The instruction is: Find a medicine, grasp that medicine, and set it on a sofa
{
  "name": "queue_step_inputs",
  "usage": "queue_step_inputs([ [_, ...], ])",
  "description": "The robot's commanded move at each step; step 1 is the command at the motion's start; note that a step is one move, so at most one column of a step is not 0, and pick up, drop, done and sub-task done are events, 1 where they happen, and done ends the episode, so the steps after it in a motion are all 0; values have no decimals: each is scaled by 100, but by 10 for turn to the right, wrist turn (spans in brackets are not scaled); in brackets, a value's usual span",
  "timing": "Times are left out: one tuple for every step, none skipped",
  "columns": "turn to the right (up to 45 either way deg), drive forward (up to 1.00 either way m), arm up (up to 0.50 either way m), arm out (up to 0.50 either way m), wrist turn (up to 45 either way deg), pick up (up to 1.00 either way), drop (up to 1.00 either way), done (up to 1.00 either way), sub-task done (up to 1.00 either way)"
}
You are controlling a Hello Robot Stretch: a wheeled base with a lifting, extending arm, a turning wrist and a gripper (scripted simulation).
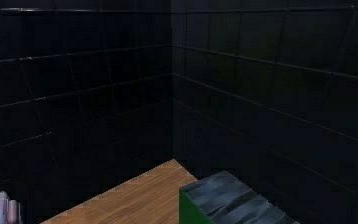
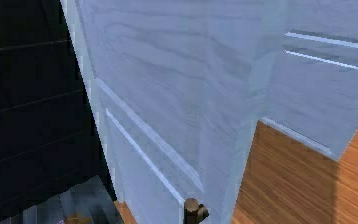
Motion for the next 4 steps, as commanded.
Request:
queue_step_inputs([
  [60, 0, 0, 0, 0, 0, 0, 0, 0],
  [0, 5, 0, 0, 0, 0, 0, 0, 0],
  [-420, 0, 0, 0, 0, 0, 0, 0, 0],
  [0, 0, 50, 0, 0, 0, 0, 0, 0],
])
